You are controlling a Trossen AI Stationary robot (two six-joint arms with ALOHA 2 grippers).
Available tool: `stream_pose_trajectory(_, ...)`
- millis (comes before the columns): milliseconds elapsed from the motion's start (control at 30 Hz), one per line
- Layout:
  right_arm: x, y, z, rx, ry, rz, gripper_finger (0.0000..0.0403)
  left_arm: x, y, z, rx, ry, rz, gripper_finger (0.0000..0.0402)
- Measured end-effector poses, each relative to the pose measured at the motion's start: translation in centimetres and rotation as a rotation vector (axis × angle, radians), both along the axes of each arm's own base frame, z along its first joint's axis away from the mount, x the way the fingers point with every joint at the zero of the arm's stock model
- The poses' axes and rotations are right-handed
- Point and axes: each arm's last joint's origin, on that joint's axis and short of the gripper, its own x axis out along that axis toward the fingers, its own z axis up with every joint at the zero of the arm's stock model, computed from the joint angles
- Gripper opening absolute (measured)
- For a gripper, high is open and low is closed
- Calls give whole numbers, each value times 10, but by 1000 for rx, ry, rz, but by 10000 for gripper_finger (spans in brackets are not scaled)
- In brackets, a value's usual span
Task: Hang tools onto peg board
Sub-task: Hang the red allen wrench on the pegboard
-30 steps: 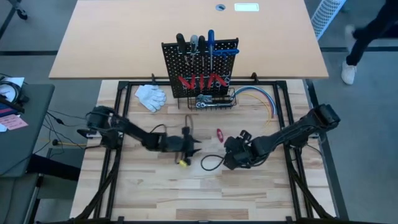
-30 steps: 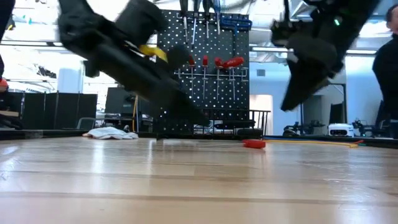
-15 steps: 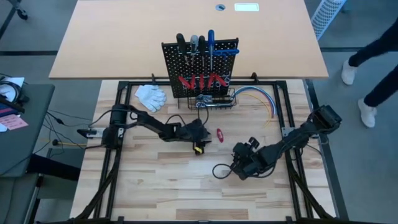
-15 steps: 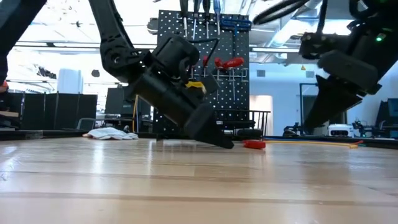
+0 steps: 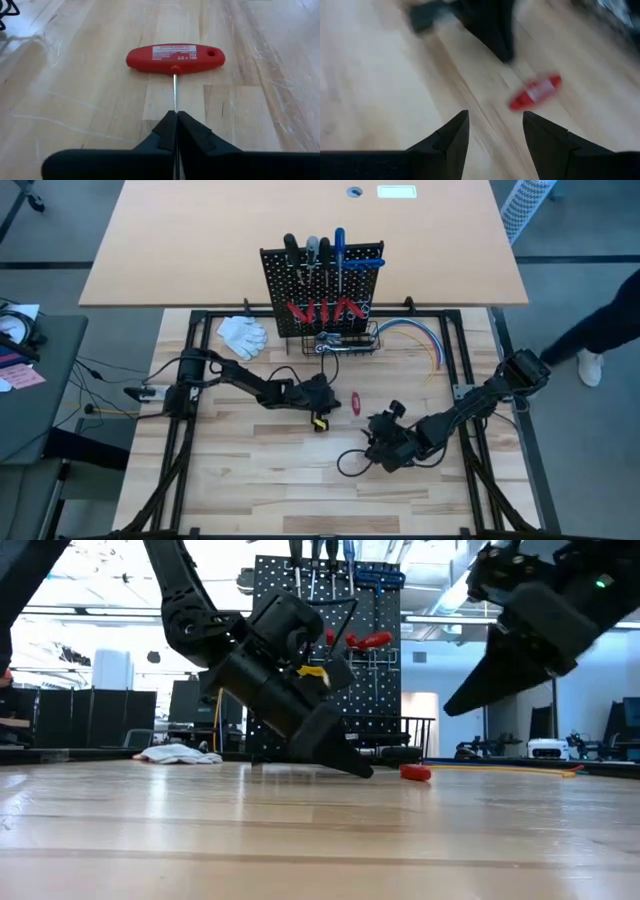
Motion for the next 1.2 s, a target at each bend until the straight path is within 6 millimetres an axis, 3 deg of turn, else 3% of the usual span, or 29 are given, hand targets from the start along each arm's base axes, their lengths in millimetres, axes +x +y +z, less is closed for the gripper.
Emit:
stream_pose_trajectory(200,-4,4,-14,-105,-63,201,191,-22,-1,20,-35,2,-29,2)
stream_pose_trajectory(367,-1,-10,-21,-181,-79,253,191,-54,-6,51,-87,-72,-148,1)
stream_pose_trajectory(533,22,-17,-5,-328,-92,507,191,-87,-12,66,-188,-138,-282,1)
stream_pose_trajectory(733,49,-12,29,-693,-104,729,191,-114,-17,73,-274,-267,-385,0)
stream_pose_trajectory(867,67,-8,36,-874,-44,846,191,-119,-20,81,-318,-348,-451,0)
stream_pose_trajectory(1033,95,-11,33,-925,-2,843,186,-119,-30,85,-320,-386,-503,0)
stream_pose_trajectory(1200,104,-5,36,-927,-18,842,140,-119,-34,86,-316,-395,-524,0)
